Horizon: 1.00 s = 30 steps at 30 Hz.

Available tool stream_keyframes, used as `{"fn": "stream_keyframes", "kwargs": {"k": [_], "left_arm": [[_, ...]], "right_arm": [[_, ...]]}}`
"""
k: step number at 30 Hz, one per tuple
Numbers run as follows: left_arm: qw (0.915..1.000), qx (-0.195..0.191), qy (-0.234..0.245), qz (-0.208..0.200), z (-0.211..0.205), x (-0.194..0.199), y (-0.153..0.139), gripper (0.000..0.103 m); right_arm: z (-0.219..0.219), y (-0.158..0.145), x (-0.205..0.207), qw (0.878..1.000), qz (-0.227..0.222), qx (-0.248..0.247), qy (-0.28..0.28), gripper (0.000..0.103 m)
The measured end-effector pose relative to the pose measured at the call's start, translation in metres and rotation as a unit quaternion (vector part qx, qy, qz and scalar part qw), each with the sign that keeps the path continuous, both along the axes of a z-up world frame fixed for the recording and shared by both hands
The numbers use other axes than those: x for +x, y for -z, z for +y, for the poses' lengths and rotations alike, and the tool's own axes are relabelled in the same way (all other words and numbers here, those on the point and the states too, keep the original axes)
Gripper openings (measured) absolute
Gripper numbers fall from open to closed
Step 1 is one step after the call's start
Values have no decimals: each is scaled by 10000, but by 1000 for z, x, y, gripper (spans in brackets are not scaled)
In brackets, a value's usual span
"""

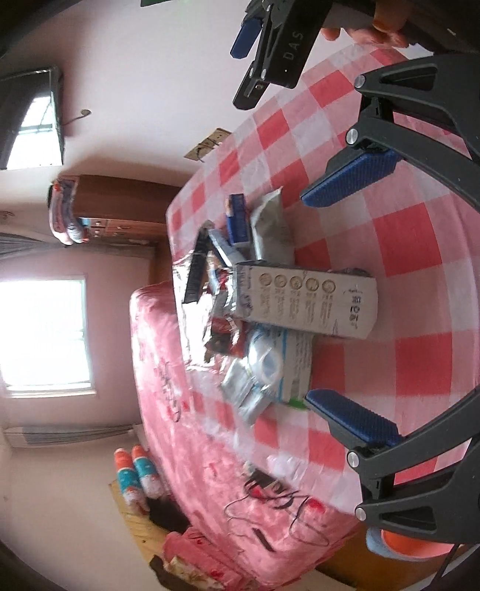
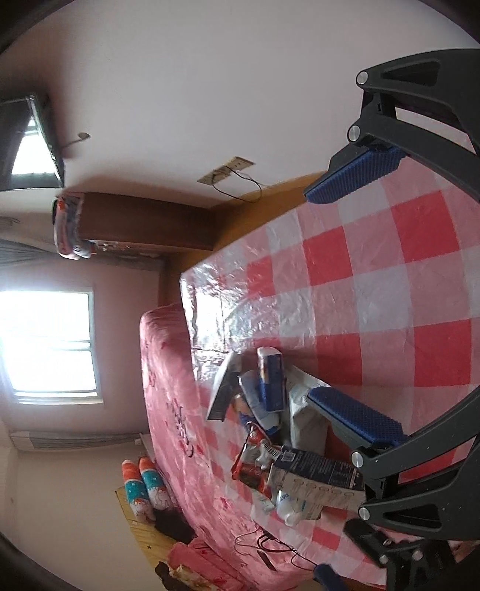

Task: Collect trash
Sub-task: 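Move both grippers toward the trash pile on the table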

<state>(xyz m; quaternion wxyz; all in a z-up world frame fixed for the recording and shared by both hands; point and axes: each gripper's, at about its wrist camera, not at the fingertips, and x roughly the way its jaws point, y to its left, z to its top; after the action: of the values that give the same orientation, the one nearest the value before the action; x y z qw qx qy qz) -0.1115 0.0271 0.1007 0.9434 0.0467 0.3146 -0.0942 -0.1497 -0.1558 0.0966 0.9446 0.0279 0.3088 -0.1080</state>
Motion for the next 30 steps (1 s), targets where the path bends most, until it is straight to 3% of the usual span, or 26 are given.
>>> {"fn": "stream_keyframes", "kwargs": {"k": [11,18,30], "left_arm": [[9980,-435,-41,-459,26,-30,-30,99],[9967,-469,-76,-661,33,-45,-40,99],[9960,-599,-119,-648,41,-53,-41,99]], "right_arm": [[13,-35,-36,9979,-502,-403,83,98],[21,-48,-54,9955,-787,-519,48,98],[26,-49,-65,9948,-824,-593,30,98]]}}
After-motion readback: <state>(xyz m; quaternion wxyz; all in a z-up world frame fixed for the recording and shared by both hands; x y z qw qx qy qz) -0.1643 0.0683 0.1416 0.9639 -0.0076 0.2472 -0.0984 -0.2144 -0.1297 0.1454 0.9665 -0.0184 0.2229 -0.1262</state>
